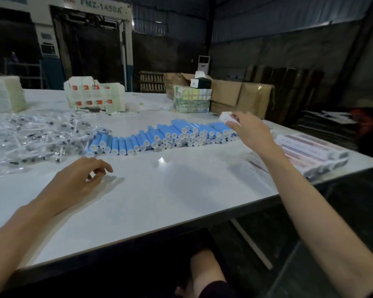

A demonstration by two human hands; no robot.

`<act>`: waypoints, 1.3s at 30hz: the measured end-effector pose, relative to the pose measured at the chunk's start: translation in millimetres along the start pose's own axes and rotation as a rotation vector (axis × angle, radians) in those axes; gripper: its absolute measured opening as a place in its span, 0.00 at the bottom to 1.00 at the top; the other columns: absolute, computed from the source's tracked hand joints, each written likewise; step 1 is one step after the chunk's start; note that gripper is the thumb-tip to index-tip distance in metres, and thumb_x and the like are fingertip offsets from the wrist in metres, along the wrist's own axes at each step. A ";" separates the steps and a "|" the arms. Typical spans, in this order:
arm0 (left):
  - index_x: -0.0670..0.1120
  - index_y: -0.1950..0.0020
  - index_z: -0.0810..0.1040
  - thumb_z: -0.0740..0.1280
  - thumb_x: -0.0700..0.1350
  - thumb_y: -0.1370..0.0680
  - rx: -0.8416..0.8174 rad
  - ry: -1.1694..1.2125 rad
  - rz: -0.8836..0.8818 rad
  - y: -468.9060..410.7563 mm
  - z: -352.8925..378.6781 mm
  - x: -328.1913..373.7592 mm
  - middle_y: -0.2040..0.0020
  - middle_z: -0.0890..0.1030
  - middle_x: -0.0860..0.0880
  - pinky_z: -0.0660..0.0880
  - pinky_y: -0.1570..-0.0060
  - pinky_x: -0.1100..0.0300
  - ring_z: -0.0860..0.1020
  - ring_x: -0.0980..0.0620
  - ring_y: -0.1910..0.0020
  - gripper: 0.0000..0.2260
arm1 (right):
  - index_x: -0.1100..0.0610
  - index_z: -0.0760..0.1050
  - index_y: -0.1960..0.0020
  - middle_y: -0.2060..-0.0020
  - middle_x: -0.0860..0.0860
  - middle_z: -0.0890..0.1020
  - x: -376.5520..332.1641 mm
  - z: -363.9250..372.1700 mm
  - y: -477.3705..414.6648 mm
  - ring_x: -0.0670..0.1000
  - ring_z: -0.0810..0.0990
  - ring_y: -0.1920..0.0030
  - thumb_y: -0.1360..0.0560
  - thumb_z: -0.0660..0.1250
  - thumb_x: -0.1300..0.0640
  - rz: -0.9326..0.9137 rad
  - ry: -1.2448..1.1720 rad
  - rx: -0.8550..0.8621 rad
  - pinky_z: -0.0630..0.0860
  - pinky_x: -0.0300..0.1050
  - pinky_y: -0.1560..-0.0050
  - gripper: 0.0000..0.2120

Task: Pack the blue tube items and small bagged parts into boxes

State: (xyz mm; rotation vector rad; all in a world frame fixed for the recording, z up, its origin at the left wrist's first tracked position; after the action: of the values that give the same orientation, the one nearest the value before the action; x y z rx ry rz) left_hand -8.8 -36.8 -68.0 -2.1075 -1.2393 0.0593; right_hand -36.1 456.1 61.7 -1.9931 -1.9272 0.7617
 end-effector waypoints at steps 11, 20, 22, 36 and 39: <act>0.68 0.40 0.78 0.71 0.43 0.19 -0.019 -0.047 0.053 -1.4 6.6 -17.5 0.44 0.80 0.63 0.75 0.60 0.61 0.77 0.65 0.47 0.18 | 0.54 0.71 0.26 0.29 0.62 0.74 119.2 -14.0 33.1 0.64 0.68 0.27 0.15 0.61 0.46 0.251 0.456 -0.143 0.67 0.63 0.28 0.21; 0.64 0.41 0.80 0.71 0.44 0.17 -0.041 -0.052 0.002 2.1 1.5 -10.6 0.46 0.80 0.64 0.74 0.56 0.63 0.77 0.63 0.46 0.13 | 0.58 0.70 0.27 0.30 0.62 0.72 104.2 -8.0 37.1 0.63 0.70 0.30 0.16 0.64 0.53 0.292 0.484 -0.092 0.68 0.63 0.27 0.19; 0.64 0.41 0.80 0.71 0.45 0.18 -0.034 -0.055 -0.014 1.4 1.5 -8.0 0.46 0.80 0.64 0.73 0.56 0.63 0.77 0.63 0.46 0.13 | 0.59 0.73 0.30 0.34 0.61 0.76 83.4 -5.3 28.1 0.62 0.73 0.35 0.16 0.63 0.55 0.203 0.418 0.028 0.72 0.60 0.32 0.16; 0.53 0.44 0.84 0.70 0.43 0.20 0.074 -0.269 -0.183 5.9 -16.1 13.3 0.47 0.82 0.54 0.76 0.59 0.50 0.80 0.48 0.46 0.08 | 0.58 0.81 0.51 0.62 0.53 0.84 -265.3 108.3 30.8 0.52 0.84 0.60 0.17 0.65 0.56 -0.284 -0.899 -0.162 0.81 0.57 0.54 0.09; 0.51 0.47 0.85 0.67 0.46 0.21 0.085 -0.340 -0.209 7.8 -20.5 19.6 0.49 0.83 0.53 0.79 0.59 0.50 0.82 0.46 0.45 0.08 | 0.61 0.79 0.53 0.65 0.56 0.83 -308.5 139.2 48.1 0.57 0.82 0.61 0.17 0.65 0.56 -0.265 -1.001 -0.251 0.79 0.60 0.53 0.11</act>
State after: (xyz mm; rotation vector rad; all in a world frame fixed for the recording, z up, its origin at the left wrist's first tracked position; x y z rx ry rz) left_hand 15.2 -34.6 -51.1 -1.9357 -1.6193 0.3835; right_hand -64.0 125.8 -22.1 -1.5031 -2.8429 1.7265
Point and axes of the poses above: each hand's wrist, its own y-axis away from the middle knuckle, its own z-axis out of the palm, x = y × z, the point moved 2 cm from there along -y, towards the middle knuckle
